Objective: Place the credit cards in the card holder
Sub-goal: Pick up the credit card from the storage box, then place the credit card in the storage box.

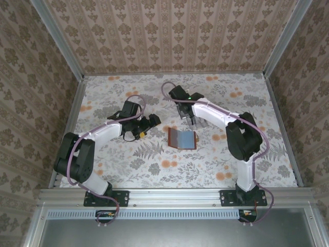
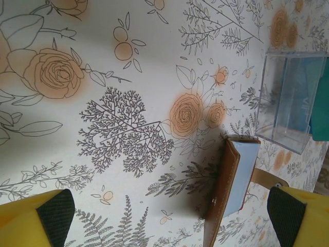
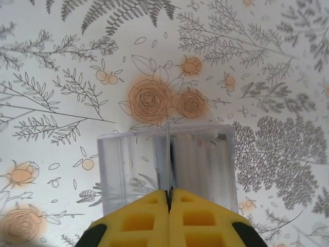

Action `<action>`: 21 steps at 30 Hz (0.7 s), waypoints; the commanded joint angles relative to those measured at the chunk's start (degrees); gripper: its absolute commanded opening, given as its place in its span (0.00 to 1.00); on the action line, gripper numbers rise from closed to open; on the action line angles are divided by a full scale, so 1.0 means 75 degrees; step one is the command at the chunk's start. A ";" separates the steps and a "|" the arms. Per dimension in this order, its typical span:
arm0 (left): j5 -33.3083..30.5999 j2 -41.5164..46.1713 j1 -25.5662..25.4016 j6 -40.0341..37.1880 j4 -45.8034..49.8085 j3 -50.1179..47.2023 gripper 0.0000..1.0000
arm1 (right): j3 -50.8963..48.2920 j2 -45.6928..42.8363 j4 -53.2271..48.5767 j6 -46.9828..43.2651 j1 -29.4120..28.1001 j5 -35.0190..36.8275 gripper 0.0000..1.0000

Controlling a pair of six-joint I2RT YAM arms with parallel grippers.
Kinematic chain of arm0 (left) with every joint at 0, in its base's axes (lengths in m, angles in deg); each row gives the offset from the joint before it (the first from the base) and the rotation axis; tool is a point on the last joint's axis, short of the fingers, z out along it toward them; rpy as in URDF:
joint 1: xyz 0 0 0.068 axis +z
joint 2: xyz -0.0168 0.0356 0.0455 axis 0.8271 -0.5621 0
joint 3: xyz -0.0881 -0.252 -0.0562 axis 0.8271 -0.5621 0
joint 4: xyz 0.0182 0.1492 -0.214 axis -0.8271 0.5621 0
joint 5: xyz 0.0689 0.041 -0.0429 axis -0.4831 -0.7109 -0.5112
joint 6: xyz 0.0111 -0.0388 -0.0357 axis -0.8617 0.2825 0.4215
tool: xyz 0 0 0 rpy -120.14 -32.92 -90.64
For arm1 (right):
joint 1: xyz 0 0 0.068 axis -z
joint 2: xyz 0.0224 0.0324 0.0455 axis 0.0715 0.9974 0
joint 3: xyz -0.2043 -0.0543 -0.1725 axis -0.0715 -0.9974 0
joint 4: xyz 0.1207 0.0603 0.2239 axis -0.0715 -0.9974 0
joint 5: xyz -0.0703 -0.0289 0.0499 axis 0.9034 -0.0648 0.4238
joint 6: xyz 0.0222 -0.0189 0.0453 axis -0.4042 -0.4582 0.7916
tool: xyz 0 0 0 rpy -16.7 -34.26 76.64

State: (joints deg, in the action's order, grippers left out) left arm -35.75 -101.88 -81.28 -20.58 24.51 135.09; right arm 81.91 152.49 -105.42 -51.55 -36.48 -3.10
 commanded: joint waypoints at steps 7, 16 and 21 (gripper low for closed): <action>0.0026 -0.0224 -0.0045 -0.0113 0.0054 0.0205 1.00 | -0.0470 -0.1063 0.0542 0.0917 0.0427 -0.1943 0.03; 0.0070 -0.0386 -0.0038 -0.0179 0.0259 0.0415 1.00 | -0.1429 -0.1014 0.1790 0.0847 0.0427 -0.2163 0.03; 0.0072 -0.0420 -0.0043 -0.0296 0.0383 0.0527 1.00 | -0.1833 -0.0953 0.2171 0.0674 0.0381 -0.1948 0.30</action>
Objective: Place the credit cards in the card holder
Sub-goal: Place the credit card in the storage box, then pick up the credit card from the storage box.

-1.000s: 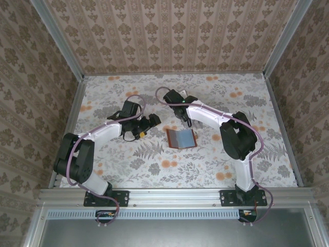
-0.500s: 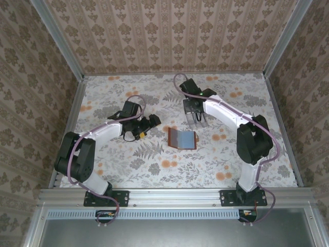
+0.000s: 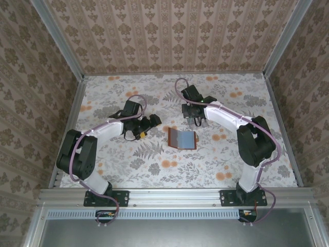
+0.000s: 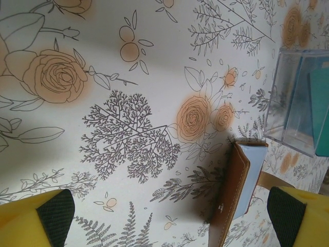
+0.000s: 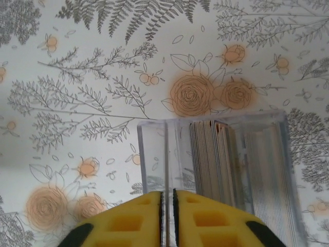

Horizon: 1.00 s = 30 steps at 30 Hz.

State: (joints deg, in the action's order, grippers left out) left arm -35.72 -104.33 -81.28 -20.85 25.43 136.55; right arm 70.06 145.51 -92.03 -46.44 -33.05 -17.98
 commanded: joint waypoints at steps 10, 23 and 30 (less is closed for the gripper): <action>0.0070 -0.0185 -0.0250 -0.0044 -0.0056 0.0223 1.00 | -0.0376 -0.0672 0.0195 -0.0376 -0.0084 0.0542 0.40; 0.0023 -0.0207 -0.0388 -0.0091 0.0023 0.0275 1.00 | 0.0102 0.0165 -0.0193 -0.0847 0.0321 0.0773 0.60; -0.0075 -0.0041 -0.0418 -0.0107 0.0065 0.0102 1.00 | 0.0177 0.0603 -0.0317 -0.0959 0.0366 0.1076 0.64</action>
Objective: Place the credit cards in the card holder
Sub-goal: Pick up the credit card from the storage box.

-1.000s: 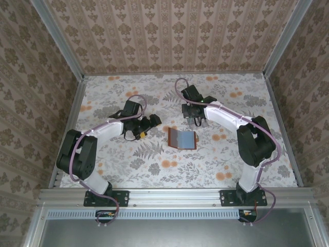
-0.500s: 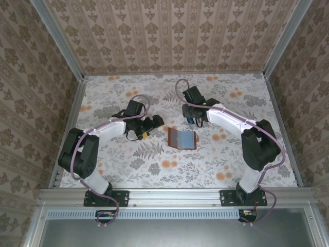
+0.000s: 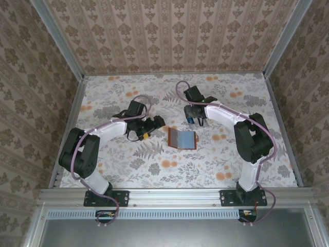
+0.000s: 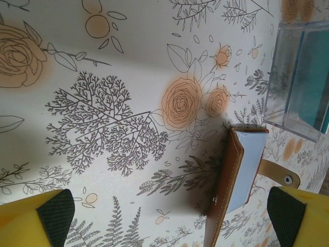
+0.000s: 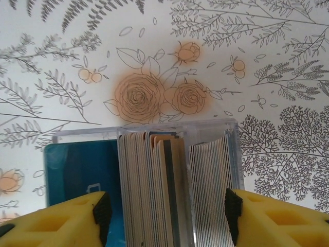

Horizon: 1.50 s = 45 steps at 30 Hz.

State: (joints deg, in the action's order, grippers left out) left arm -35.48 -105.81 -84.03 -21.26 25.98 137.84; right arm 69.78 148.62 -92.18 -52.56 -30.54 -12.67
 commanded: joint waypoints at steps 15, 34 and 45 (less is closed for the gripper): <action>-0.0026 0.0089 -0.0068 -0.0219 0.0150 0.0103 1.00 | 0.0184 -0.0114 -0.0825 -0.0403 0.0117 0.1448 0.63; 0.0099 -0.0146 -0.0038 -0.0317 0.0198 0.0297 1.00 | 0.0377 -0.0179 -0.0925 -0.0958 0.0113 0.1688 0.37; 0.0223 -0.0187 -0.0080 -0.0353 0.0084 0.0286 1.00 | 0.0533 -0.0550 -0.1283 -0.0447 0.0115 0.1064 0.00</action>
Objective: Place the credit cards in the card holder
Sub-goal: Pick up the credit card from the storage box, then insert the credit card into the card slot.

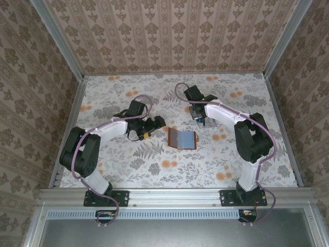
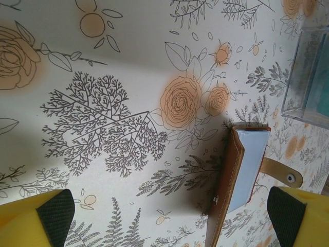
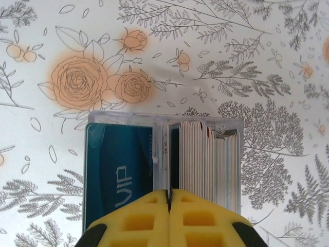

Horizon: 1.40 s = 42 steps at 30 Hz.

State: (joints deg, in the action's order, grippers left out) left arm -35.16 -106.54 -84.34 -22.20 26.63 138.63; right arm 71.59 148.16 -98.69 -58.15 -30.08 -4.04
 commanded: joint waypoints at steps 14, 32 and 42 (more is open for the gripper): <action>0.1041 0.0138 -0.0528 -0.1826 0.0887 0.0401 0.93 | -0.1016 -0.2535 -0.0196 0.1423 0.0300 -0.3316 0.00; 0.0497 -0.0839 -0.0953 -0.2137 0.1022 0.0830 0.33 | -0.5155 -0.2893 0.4712 0.3517 0.1401 -0.8720 0.00; 0.0060 -0.1033 -0.0953 -0.2257 0.1191 0.0646 0.12 | -0.5356 -0.1572 0.5701 0.3414 0.1397 -0.9252 0.00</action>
State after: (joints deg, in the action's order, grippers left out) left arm -32.49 -113.62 -91.39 -37.87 34.00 144.07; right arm 32.34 134.13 -59.70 -32.52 -19.48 -70.15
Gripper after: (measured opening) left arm 0.125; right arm 0.067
